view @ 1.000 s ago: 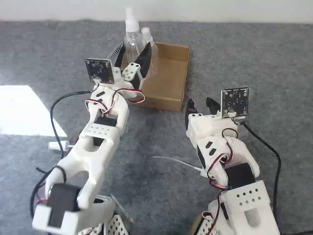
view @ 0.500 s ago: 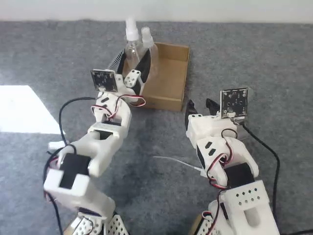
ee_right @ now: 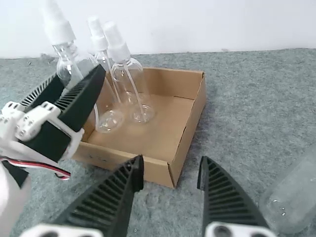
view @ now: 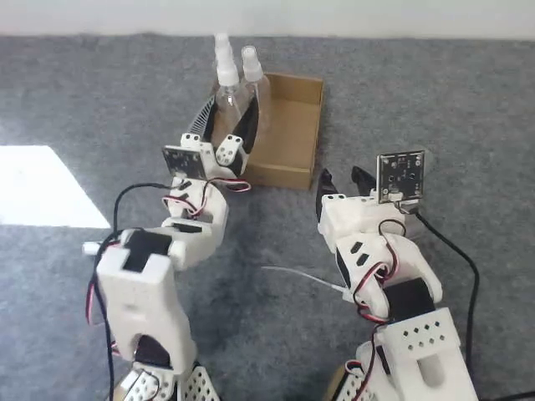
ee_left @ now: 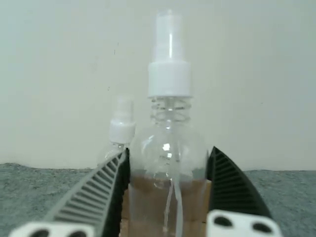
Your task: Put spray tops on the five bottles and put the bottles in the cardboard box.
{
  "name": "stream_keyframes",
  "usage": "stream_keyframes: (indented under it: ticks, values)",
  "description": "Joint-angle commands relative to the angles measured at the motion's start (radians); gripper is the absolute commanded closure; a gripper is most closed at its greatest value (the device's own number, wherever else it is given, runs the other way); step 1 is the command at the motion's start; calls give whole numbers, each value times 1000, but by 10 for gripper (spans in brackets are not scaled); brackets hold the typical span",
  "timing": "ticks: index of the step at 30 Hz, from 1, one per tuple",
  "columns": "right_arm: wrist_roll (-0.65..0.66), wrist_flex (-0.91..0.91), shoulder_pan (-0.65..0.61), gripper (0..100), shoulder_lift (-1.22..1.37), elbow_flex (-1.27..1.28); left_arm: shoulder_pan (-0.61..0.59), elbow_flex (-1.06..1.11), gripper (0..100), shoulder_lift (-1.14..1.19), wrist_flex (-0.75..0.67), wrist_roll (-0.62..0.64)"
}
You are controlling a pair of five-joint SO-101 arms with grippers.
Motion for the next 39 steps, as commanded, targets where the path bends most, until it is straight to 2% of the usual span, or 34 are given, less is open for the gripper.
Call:
stream_keyframes:
  ticks: [1,7,17,23,26,29,32,39]
  values:
    - [-12,-24,16,836,-24,-15,-6,-76,888,58,-103,-48]
    - [-12,-21,16,836,-24,-15,-8,-151,888,183,-152,-117]
    - [-12,-21,16,836,-24,-14,-46,-148,884,189,-149,-120]
    - [-11,-30,16,836,-24,0,-72,-151,884,157,-40,-115]
    - [-11,-30,16,836,-24,0,-87,-148,878,115,78,-114]
    - [-11,-30,16,836,-24,0,-94,-147,805,89,167,-112]
    - [-11,-30,16,836,-24,0,-92,-145,747,84,190,-109]
    - [-11,-30,16,836,-24,0,-98,-143,746,77,190,-77]
